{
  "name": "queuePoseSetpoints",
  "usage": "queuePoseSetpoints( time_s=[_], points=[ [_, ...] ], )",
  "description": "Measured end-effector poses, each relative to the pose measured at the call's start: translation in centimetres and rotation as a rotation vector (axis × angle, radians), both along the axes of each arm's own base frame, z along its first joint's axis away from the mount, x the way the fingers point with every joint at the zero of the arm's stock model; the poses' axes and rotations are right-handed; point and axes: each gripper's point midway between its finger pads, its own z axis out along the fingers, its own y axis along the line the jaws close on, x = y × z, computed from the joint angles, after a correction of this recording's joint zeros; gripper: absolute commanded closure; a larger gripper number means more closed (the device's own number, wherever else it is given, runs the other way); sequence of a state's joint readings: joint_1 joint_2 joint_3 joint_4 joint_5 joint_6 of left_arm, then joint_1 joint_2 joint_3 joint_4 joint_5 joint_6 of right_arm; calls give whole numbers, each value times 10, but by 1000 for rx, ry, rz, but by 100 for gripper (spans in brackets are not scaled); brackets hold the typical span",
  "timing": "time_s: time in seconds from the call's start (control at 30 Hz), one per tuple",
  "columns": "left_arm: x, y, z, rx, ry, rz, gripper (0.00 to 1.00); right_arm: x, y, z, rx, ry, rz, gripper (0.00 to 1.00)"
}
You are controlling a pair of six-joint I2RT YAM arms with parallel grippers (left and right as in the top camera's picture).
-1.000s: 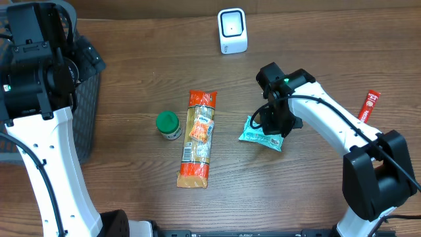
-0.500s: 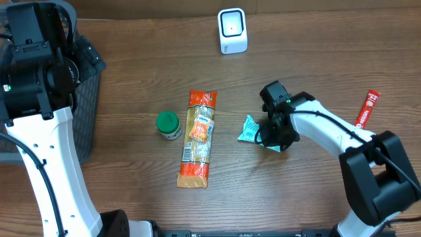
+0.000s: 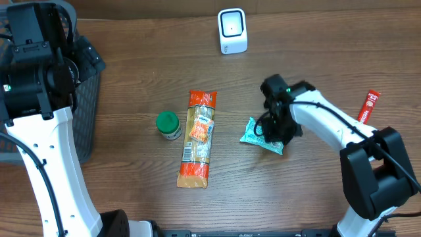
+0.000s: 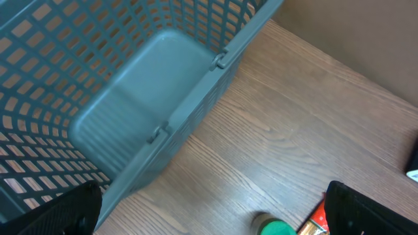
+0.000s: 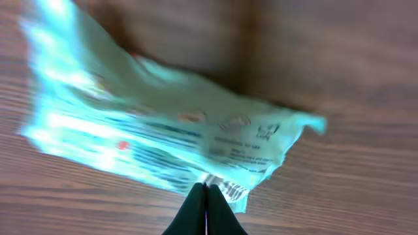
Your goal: Scan the item barcode
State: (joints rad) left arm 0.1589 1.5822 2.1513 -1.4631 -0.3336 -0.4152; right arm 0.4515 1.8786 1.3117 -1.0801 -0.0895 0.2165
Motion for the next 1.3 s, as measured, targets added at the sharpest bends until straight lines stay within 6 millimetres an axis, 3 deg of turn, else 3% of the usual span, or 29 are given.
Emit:
queuePoseSetpoints(
  time_s=[0.1,0.17,0.33,0.53,0.8,1.03,1.2,1.3],
  points=[
    [0,0,0,0,0,0,0,10,5,12,12,-26,5,96],
    [0,0,0,0,0,0,0,5,3,12,5,-9,5,96],
    [0,0,0,0,0,0,0,-8,0,0,4,35,5,96],
    [0,0,0,0,0,0,0,-17,1,-29,35,25,8,96],
    [0,0,0,0,0,0,0,-13,6,-31,93,-46,9,96],
    [0,0,0,0,0,0,0,-26,0,-20,36,67,37,96],
    [0,0,0,0,1,0,0,-5,9,8,54,29,48,96],
    [0,0,0,0,0,0,0,-5,8,14,50,38,48,96]
  ],
)
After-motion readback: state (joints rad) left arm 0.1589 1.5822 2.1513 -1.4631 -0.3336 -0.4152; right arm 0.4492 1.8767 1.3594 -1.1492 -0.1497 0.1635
